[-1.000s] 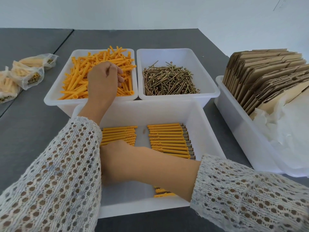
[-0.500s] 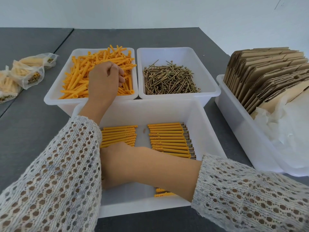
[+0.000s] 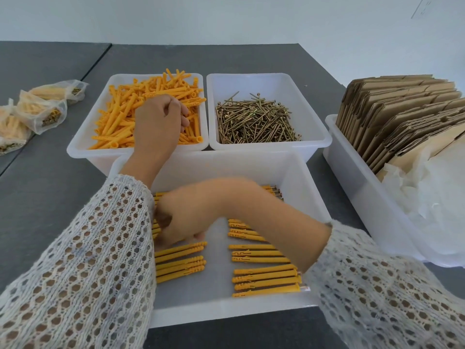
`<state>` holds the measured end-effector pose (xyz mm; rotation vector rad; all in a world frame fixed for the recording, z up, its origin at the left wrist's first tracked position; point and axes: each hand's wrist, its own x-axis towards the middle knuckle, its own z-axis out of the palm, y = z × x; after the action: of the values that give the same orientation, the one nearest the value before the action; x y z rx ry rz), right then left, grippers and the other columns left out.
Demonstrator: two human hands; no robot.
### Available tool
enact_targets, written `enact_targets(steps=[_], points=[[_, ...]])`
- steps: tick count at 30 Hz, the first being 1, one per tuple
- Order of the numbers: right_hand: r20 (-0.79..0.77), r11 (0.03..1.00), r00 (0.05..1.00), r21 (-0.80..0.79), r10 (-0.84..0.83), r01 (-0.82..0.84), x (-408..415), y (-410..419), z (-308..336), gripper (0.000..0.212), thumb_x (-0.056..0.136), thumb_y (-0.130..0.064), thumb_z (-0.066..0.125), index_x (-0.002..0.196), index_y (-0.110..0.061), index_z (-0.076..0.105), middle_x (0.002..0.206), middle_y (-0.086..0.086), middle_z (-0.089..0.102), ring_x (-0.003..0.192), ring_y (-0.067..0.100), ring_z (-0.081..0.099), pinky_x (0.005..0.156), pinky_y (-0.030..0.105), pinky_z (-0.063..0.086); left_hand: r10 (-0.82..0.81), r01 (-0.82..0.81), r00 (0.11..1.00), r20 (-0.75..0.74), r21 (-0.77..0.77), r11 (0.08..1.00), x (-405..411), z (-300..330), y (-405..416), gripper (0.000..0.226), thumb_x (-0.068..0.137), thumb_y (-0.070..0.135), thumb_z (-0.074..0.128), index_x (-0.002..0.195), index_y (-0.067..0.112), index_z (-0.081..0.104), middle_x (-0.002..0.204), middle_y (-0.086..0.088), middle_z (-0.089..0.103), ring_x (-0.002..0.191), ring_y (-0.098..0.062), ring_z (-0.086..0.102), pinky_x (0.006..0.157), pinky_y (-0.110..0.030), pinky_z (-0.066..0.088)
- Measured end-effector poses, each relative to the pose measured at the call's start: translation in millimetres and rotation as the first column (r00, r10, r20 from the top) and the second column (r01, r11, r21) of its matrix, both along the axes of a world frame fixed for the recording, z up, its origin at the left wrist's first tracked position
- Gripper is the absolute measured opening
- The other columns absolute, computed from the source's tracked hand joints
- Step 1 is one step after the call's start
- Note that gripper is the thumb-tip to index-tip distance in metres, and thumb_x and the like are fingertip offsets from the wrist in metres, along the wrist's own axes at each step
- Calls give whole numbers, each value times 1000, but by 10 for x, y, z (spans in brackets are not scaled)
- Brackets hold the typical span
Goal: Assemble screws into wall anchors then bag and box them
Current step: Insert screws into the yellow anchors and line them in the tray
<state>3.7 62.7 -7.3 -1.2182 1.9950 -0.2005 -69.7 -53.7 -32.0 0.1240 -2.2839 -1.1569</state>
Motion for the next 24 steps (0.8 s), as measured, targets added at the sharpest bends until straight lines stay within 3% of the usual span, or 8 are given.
enact_targets(steps=[5,7,9,11,14,16,19,24], points=[[96,939,972,-253,-213,231,-257,282,241,35,103,-24,48,72,-8,51,62,2,55,50,12,48,47,23,43,71,-68,997,15,-150,986,-10,-22,4,30,96,22,40,85,19,68,76,8,68,68,-15,62,64,-36,53],[97,807,928,-466,-360,362,-322,330,245,31,102,-18,49,73,-6,51,60,0,51,45,6,41,46,17,37,139,-115,987,76,-253,960,-43,-39,-18,25,97,23,44,92,18,68,89,0,70,76,-21,60,61,-35,44],[21,605,832,-676,-555,421,-441,355,171,33,100,-15,52,68,-9,49,60,-6,46,46,1,40,50,13,35,181,-110,967,177,-351,930,-92,-61,-38,21,96,23,48,104,17,67,105,-9,67,94,-27,56,67,-36,41],[-96,472,666,-779,-740,412,-605,401,63,32,97,-16,52,66,-15,46,61,-5,46,54,5,43,56,24,38,179,-30,937,300,-443,896,-114,-64,-22,28,96,29,49,117,20,64,121,-14,60,119,-37,47,80,-45,46],[-299,473,400,-748,-867,465,-874,561,-102,19,96,-20,46,81,-11,53,71,2,55,64,20,49,58,34,40,128,136,883,451,-507,851,-130,-49,-3,36,99,38,42,127,25,62,130,-12,57,123,-39,44,94,-52,46],[-336,464,322,-678,-885,570,-1022,684,-194,16,96,-18,43,90,-9,54,82,3,55,72,20,49,61,33,39,142,186,853,502,-548,816,-142,-41,-11,39,101,40,37,129,26,60,131,-13,56,125,-39,41,96,-51,42],[-362,463,304,-536,-881,705,-1128,769,-264,13,94,-24,41,91,-13,49,89,3,54,78,22,50,67,34,38,121,203,852,510,-534,821,-139,-30,-20,38,102,40,37,119,21,64,119,-12,60,109,-36,52,88,-48,48],[-432,547,407,-274,-805,791,-1203,707,-218,22,92,-30,38,80,-16,50,80,1,55,78,23,53,73,36,35,98,185,872,480,-508,841,-98,-43,3,30,101,37,38,108,21,62,96,-2,62,85,-24,56,65,-34,40]])
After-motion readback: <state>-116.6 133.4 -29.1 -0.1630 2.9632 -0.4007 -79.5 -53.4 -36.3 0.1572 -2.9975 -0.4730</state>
